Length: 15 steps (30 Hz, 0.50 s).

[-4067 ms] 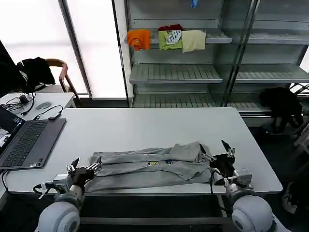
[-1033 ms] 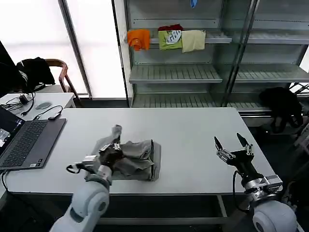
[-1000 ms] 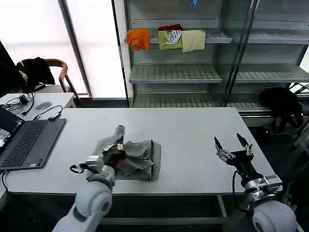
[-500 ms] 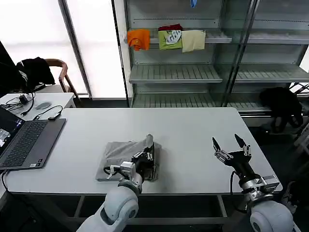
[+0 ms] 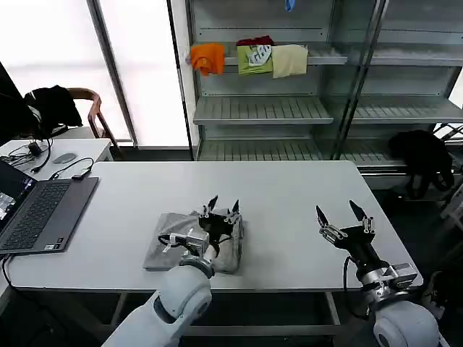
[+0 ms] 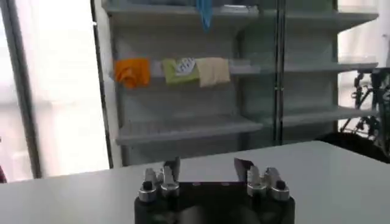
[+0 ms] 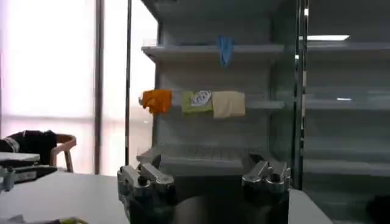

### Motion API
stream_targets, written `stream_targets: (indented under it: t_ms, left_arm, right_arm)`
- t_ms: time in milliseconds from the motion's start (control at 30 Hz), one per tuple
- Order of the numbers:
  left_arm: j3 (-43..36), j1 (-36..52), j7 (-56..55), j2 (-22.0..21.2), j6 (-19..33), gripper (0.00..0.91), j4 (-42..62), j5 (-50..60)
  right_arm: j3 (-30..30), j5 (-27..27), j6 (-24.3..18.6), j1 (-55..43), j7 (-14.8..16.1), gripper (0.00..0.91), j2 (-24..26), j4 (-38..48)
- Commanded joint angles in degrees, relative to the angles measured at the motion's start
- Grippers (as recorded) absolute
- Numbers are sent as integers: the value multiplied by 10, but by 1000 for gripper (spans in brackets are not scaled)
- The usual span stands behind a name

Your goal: Fold and organize the clothes.

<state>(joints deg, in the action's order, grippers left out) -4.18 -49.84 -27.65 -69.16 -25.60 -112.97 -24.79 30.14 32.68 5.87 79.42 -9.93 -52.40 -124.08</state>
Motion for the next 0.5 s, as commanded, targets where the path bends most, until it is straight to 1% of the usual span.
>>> stream_targets:
  t_ms: [33,67,133,200,267,333,400,500]
  left_arm:
    - [213,-166,55,116,16,907,-92,6]
    - [266,-210,67,126,17,907,-88,3]
    - [312,-268,72,130,23,907,-83,-26]
    - [339,-317,91,128,45,907,-73,-52]
    - [350,-344,118,119,59,907,-49,-53]
    - [350,-342,125,106,49,907,-33,-72]
    - [345,-329,132,93,29,907,-17,-101]
    - [333,-305,142,78,14,907,-1,-130]
  right_arm:
    - [20,8,-6,15,2,907,7,4]
    - [19,8,-7,12,2,907,6,10]
    - [16,8,-8,10,2,907,5,11]
    - [10,7,-7,6,3,907,6,10]
    - [7,6,-7,2,3,907,7,9]
    - [4,6,-5,-3,2,907,7,10]
    - [4,7,-5,-4,2,907,7,9]
    - [6,6,-5,2,3,907,6,8]
